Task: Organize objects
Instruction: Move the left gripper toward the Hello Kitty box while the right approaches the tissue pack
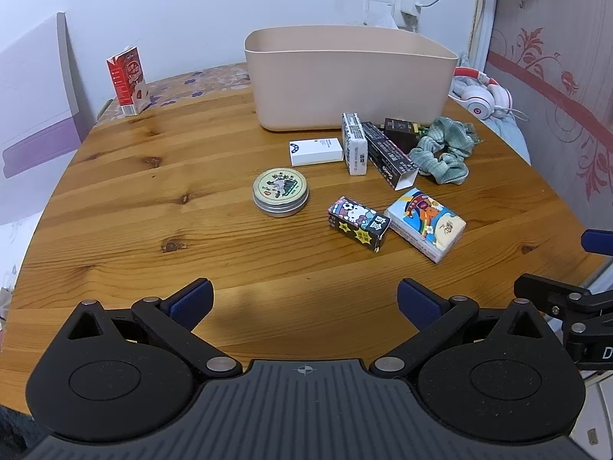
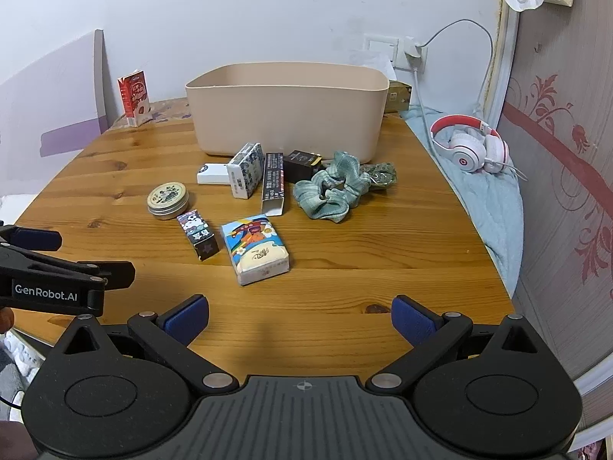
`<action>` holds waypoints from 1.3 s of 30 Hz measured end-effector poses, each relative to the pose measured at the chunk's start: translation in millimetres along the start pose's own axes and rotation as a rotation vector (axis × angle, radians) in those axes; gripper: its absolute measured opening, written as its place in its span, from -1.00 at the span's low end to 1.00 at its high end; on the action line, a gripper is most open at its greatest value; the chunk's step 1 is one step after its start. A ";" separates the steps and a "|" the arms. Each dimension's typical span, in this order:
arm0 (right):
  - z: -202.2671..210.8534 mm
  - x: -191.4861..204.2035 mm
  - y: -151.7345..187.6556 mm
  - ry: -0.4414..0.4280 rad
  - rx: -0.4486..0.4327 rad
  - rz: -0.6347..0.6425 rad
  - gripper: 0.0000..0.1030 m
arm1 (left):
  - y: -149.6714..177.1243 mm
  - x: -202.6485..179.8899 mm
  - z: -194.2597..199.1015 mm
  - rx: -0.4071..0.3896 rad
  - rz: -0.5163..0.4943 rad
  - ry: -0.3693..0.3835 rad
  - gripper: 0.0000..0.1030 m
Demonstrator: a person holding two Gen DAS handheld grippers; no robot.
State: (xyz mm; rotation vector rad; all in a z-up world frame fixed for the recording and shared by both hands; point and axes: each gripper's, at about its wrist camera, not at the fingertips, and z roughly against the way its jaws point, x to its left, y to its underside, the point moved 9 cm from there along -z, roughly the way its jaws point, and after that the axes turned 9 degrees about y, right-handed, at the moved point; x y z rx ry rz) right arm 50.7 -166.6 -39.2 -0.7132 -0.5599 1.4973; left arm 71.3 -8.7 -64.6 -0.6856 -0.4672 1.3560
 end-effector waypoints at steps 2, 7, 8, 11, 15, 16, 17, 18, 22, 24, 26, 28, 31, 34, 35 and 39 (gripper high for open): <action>-0.9 -0.3 0.3 -0.001 0.002 -0.002 1.00 | 0.0 0.0 0.0 0.000 0.001 0.001 1.00; -2.6 -2.6 0.1 -0.002 0.006 -0.009 1.00 | -0.1 -0.1 -0.4 0.002 0.000 -0.001 1.00; -3.1 -2.9 -0.6 -0.003 0.006 -0.011 1.00 | -0.4 0.0 -0.7 0.003 -0.001 0.001 1.00; -5.6 -2.2 -2.8 -0.007 0.007 -0.013 1.00 | -1.7 0.8 -2.7 0.007 0.000 0.004 1.00; -12.3 1.1 -4.4 -0.015 0.022 -0.009 1.00 | -6.0 4.4 -9.6 0.017 0.005 0.014 1.00; -14.1 2.0 -4.6 -0.017 0.026 -0.007 1.00 | -7.1 5.4 -11.7 0.020 0.005 0.016 1.00; -16.0 3.1 -5.1 -0.018 0.029 -0.004 1.00 | -8.4 6.6 -14.2 0.023 0.006 0.018 1.00; -17.7 3.4 -5.1 -0.020 0.032 -0.001 1.00 | -9.7 8.0 -17.0 0.026 0.007 0.018 1.00; -29.0 2.2 -5.7 -0.016 0.055 0.000 1.00 | -15.5 13.8 -30.3 0.038 0.006 0.016 1.00; -36.2 0.7 -5.8 -0.014 0.072 -0.004 1.00 | -18.2 17.7 -37.8 0.047 0.007 0.014 1.00; -43.0 0.9 -6.5 -0.014 0.085 -0.004 1.00 | -20.9 22.2 -44.6 0.056 0.015 0.017 1.00; -50.5 2.2 -7.8 -0.017 0.097 0.002 1.00 | -23.6 25.8 -50.2 0.062 0.027 0.032 1.00; -61.4 5.9 -9.8 -0.025 0.111 0.012 1.00 | -28.2 28.4 -57.2 0.069 0.034 0.058 1.00; -73.2 10.3 -10.5 -0.033 0.130 0.030 1.00 | -32.0 26.6 -63.7 0.076 0.030 0.075 1.00; -76.3 11.5 -10.1 -0.034 0.137 0.036 1.00 | -32.7 26.0 -66.4 0.080 0.027 0.079 1.00; -92.6 15.5 -6.7 -0.038 0.170 0.068 1.00 | -35.4 22.1 -75.1 0.092 0.022 0.099 1.00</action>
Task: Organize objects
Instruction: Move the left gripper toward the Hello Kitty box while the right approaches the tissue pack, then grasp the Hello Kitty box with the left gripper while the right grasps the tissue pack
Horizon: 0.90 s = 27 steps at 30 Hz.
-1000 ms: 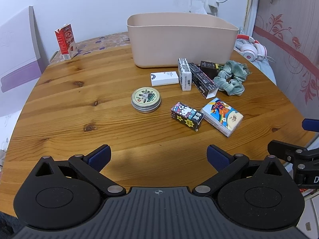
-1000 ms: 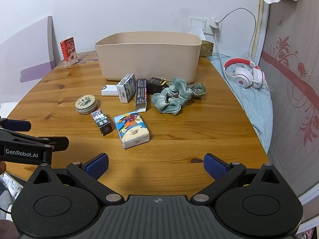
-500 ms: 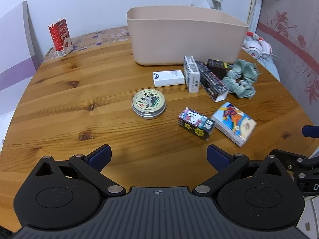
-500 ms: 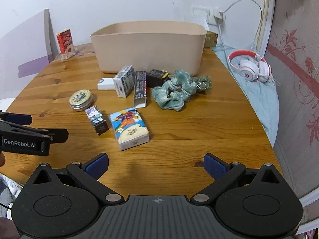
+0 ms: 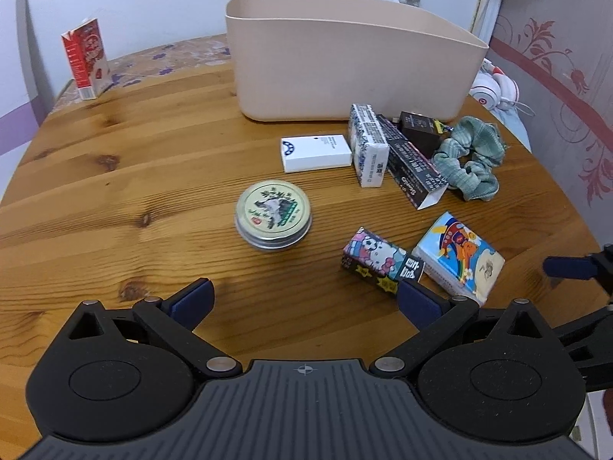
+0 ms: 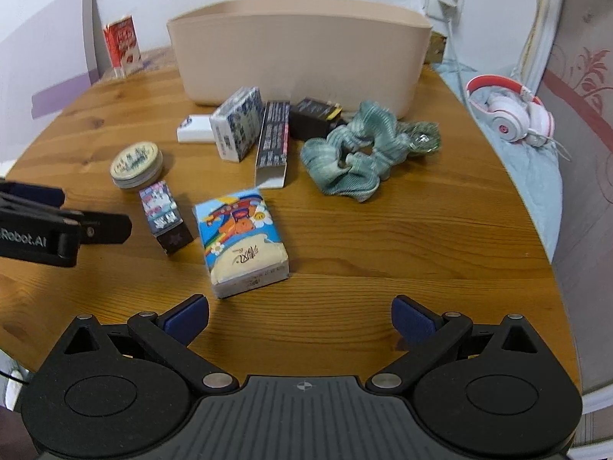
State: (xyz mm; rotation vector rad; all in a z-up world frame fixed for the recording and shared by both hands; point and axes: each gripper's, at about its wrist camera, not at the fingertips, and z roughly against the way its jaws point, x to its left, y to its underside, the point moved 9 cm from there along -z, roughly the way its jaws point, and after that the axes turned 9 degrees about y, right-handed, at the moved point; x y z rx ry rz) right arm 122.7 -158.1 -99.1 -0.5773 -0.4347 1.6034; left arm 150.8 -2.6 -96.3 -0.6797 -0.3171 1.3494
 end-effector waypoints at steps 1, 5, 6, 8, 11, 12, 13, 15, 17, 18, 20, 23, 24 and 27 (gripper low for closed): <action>-4.2 0.6 0.0 -0.004 0.008 0.003 1.00 | -1.5 -1.8 -1.5 0.002 0.002 0.015 1.00; -12.4 3.1 -5.7 -0.006 0.001 0.030 1.00 | -7.9 -12.5 -7.7 0.006 -0.004 0.075 1.00; -13.6 3.2 -7.4 -0.010 -0.001 0.033 1.00 | -9.1 -14.8 -10.7 0.010 -0.012 0.078 1.00; -16.6 3.3 -11.4 -0.015 -0.007 0.040 1.00 | -10.9 -16.9 -18.8 0.026 -0.028 0.061 1.00; -18.7 5.8 -15.2 -0.032 -0.014 0.061 1.00 | -13.3 -16.5 -26.1 0.035 -0.038 0.045 1.00; -18.8 8.5 -16.1 -0.045 -0.019 0.075 1.00 | -14.0 -15.3 -26.3 0.035 -0.036 0.044 1.00; -18.8 11.2 -17.2 -0.056 -0.022 0.087 1.00 | -14.5 -13.7 -26.4 0.035 -0.035 0.040 1.00; -17.5 16.9 -17.5 -0.080 -0.030 0.109 1.00 | -14.4 -9.4 -25.5 0.032 -0.020 0.035 1.00; -16.9 22.8 -18.1 -0.096 -0.040 0.127 1.00 | -13.6 -5.5 -26.7 0.031 0.018 0.045 1.00; -17.4 25.4 -19.0 -0.098 -0.045 0.135 1.00 | -13.3 -3.9 -27.7 0.030 0.043 0.053 1.00; -19.8 29.2 -22.0 -0.099 -0.059 0.148 1.00 | -14.3 -3.2 -29.8 0.030 0.077 0.063 1.00; -23.1 30.1 -26.7 -0.104 -0.072 0.148 1.00 | -16.2 -6.9 -33.6 0.030 0.079 0.061 1.00; -23.9 29.8 -28.1 -0.106 -0.074 0.146 1.00 | -16.5 -8.4 -35.1 0.031 0.075 0.056 1.00; -25.6 28.9 -30.1 -0.110 -0.085 0.148 1.00 | -16.4 -10.3 -38.0 0.020 0.086 0.049 1.00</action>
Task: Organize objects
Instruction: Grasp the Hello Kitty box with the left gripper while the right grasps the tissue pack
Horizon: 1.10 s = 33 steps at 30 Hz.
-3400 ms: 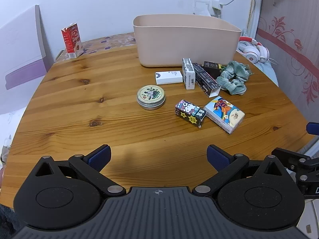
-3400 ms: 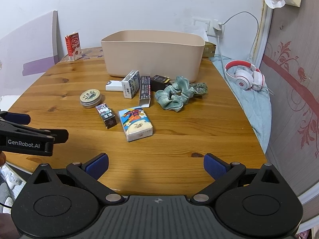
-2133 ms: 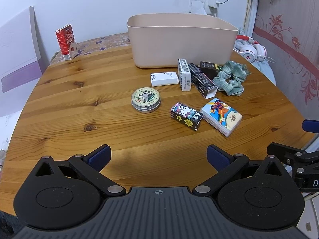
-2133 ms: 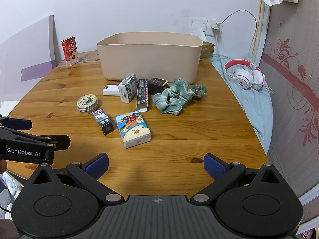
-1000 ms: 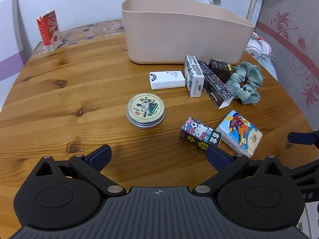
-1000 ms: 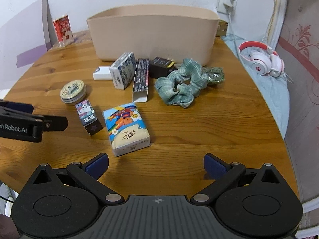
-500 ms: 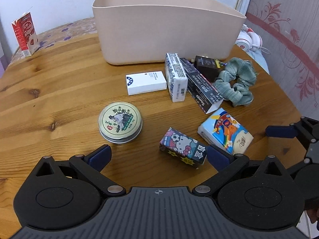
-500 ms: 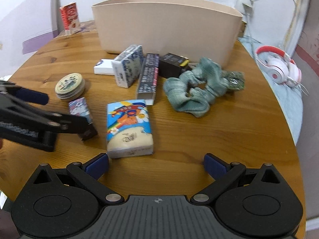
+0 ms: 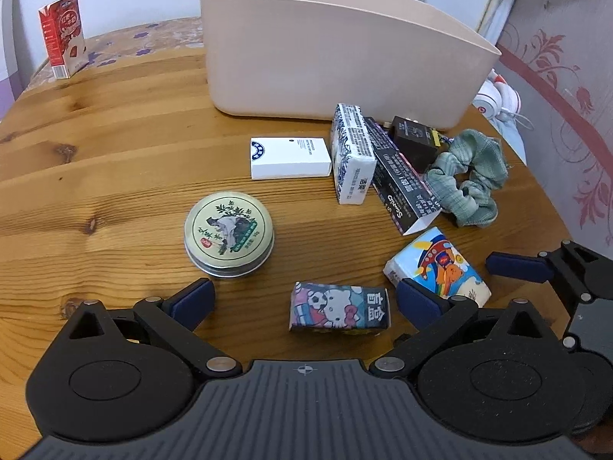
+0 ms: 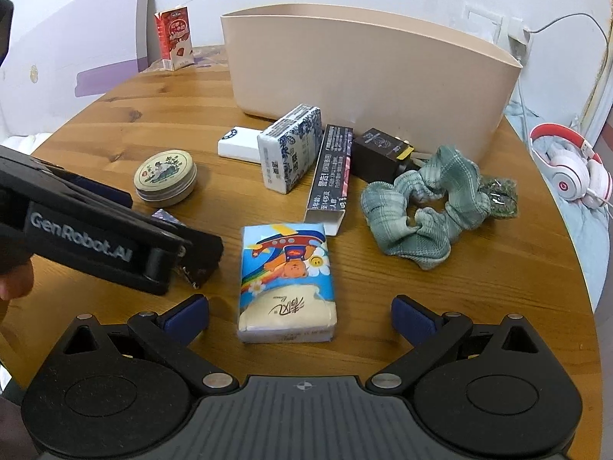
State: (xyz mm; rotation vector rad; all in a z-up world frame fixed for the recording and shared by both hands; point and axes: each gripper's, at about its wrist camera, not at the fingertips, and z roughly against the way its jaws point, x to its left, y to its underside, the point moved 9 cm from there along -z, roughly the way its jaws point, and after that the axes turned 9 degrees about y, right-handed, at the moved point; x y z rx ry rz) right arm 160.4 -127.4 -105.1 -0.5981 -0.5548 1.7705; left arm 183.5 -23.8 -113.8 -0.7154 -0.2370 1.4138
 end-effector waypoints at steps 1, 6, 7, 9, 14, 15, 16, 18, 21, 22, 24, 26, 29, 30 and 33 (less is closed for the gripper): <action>-0.2 -0.2 0.3 -0.002 -0.003 0.002 1.00 | 0.4 1.2 -0.8 -0.003 0.011 -0.005 1.00; -0.2 -0.5 0.4 -0.007 -0.018 0.002 1.00 | 7.0 3.9 2.8 -0.004 -0.062 -0.069 0.86; 0.0 -1.3 0.5 -0.008 -0.022 0.001 1.00 | 8.8 4.9 3.8 -0.005 -0.069 -0.072 0.84; 0.1 -2.2 -0.3 -0.006 -0.032 -0.003 0.88 | 11.2 6.8 6.8 -0.015 -0.072 -0.072 0.80; 3.3 -3.8 -3.5 -0.012 -0.062 -0.014 0.42 | 12.0 11.3 13.0 -0.041 -0.068 -0.058 0.61; 3.8 -2.9 -4.2 -0.014 -0.066 -0.011 0.27 | 11.4 10.8 13.7 -0.046 -0.078 -0.054 0.47; 4.7 -2.0 -4.6 -0.016 -0.070 -0.009 0.20 | 11.4 9.6 14.7 -0.049 -0.092 -0.051 0.27; 6.7 -0.4 -5.1 -0.025 -0.076 -0.005 -0.11 | 11.2 8.3 18.5 -0.054 -0.096 -0.044 0.01; 8.5 -1.3 -4.9 -0.029 -0.067 -0.017 -0.17 | 13.8 6.4 22.6 -0.045 -0.057 0.030 0.00; 9.3 -2.4 -4.3 -0.029 -0.065 -0.026 -0.17 | 14.3 6.3 25.3 -0.047 -0.056 0.033 0.00; 13.6 -6.1 -4.6 -0.016 -0.075 -0.041 -0.17 | 12.2 5.4 32.9 -0.064 -0.074 0.023 0.00; 20.8 -10.8 -7.5 -0.005 -0.095 -0.057 -0.17 | 4.6 4.0 42.7 -0.089 -0.084 0.027 0.00; 35.7 -23.8 -20.1 0.004 -0.137 -0.091 -0.17 | -18.6 0.8 60.6 -0.153 -0.106 0.028 0.00; 40.8 -28.5 -26.6 0.006 -0.155 -0.101 -0.17 | -29.2 -0.2 66.5 -0.178 -0.120 0.021 0.00; 56.0 -43.3 -50.6 0.024 -0.217 -0.118 -0.17 | -58.9 -2.6 78.1 -0.240 -0.152 0.001 0.00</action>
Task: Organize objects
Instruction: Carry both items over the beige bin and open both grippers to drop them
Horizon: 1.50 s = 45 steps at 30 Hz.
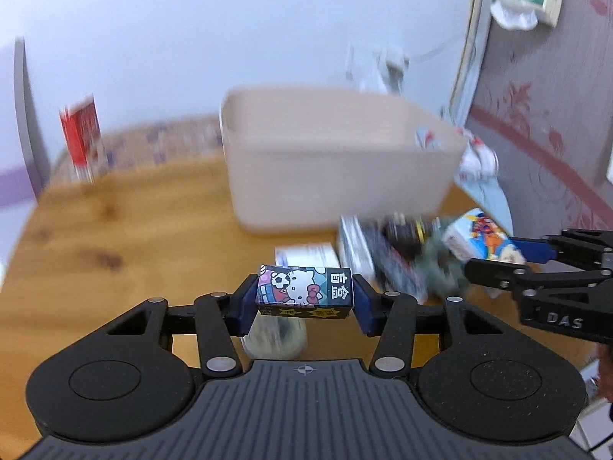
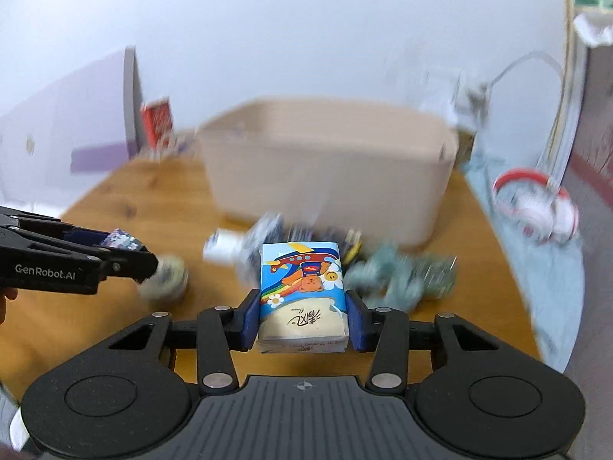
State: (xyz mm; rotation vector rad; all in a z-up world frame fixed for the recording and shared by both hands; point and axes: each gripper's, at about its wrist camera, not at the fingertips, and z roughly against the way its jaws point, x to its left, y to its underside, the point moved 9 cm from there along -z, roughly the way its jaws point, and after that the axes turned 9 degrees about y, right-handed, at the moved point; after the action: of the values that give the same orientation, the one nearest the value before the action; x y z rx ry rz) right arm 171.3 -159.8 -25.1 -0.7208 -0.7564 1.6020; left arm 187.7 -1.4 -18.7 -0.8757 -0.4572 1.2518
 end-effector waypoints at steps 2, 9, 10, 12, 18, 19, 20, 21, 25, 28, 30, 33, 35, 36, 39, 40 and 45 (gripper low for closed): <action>2.4 -7.7 -20.4 0.017 -0.040 0.003 -0.17 | -24.6 2.4 -1.1 -0.039 -0.011 -0.005 0.00; -18.9 -33.9 -85.4 0.067 -0.120 -0.015 -0.16 | -100.0 19.8 -38.3 -0.102 -0.024 -0.023 0.00; -24.1 -38.1 -94.6 0.077 -0.128 -0.019 -0.16 | -109.0 22.1 -47.1 -0.103 -0.021 -0.025 0.00; -33.1 -43.1 -111.2 0.093 -0.139 -0.019 -0.16 | -125.3 27.2 -69.4 -0.094 -0.027 -0.041 0.00; -80.4 -54.2 -138.5 0.133 -0.091 -0.001 -0.16 | -144.8 37.9 -141.9 0.023 -0.035 -0.046 0.00; -90.6 -55.6 -139.4 0.135 -0.073 0.002 -0.16 | -143.8 39.6 -151.9 0.046 -0.028 -0.046 0.00; -99.4 -56.4 -139.3 0.135 -0.055 0.005 -0.16 | -142.3 40.2 -161.6 0.071 -0.022 -0.044 0.00; -110.9 -57.2 -138.3 0.133 -0.029 0.010 -0.16 | -138.2 40.3 -168.6 0.100 -0.023 -0.039 0.01; -144.4 -56.5 -126.2 0.130 0.065 0.040 -0.16 | -124.5 39.2 -186.0 0.176 -0.042 -0.035 0.03; -146.4 -54.8 -123.0 0.134 0.074 0.043 0.11 | -120.0 34.6 -180.1 0.182 -0.063 -0.031 0.17; -136.8 -55.3 -126.5 0.126 0.046 0.023 0.31 | -120.8 30.2 -170.5 0.163 -0.056 -0.026 0.34; -114.1 -57.7 -132.9 0.128 -0.007 0.014 0.52 | -125.2 25.4 -145.7 0.106 -0.053 -0.037 0.60; -96.7 -60.6 -135.6 0.141 -0.036 0.017 0.62 | -126.9 21.0 -127.8 0.082 -0.062 -0.033 0.62; -87.6 -62.1 -135.3 0.145 -0.048 0.018 0.71 | -127.3 19.2 -119.3 0.072 -0.064 -0.032 0.63; -62.3 -69.0 -131.8 0.157 -0.073 0.013 0.86 | -123.1 13.9 -94.1 0.045 -0.074 -0.034 0.71; -54.6 -71.5 -129.1 0.162 -0.079 0.010 0.91 | -120.7 12.9 -86.7 0.042 -0.080 -0.036 0.72; -26.0 -76.3 -103.9 0.178 -0.064 0.027 1.00 | -97.1 10.1 -56.8 0.042 -0.099 -0.049 0.73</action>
State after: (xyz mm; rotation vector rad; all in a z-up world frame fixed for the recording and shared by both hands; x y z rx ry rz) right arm 264.3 -219.8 45.9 -0.9102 -0.6726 1.5205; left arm 292.5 -15.7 20.9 -0.7794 -0.5055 1.1896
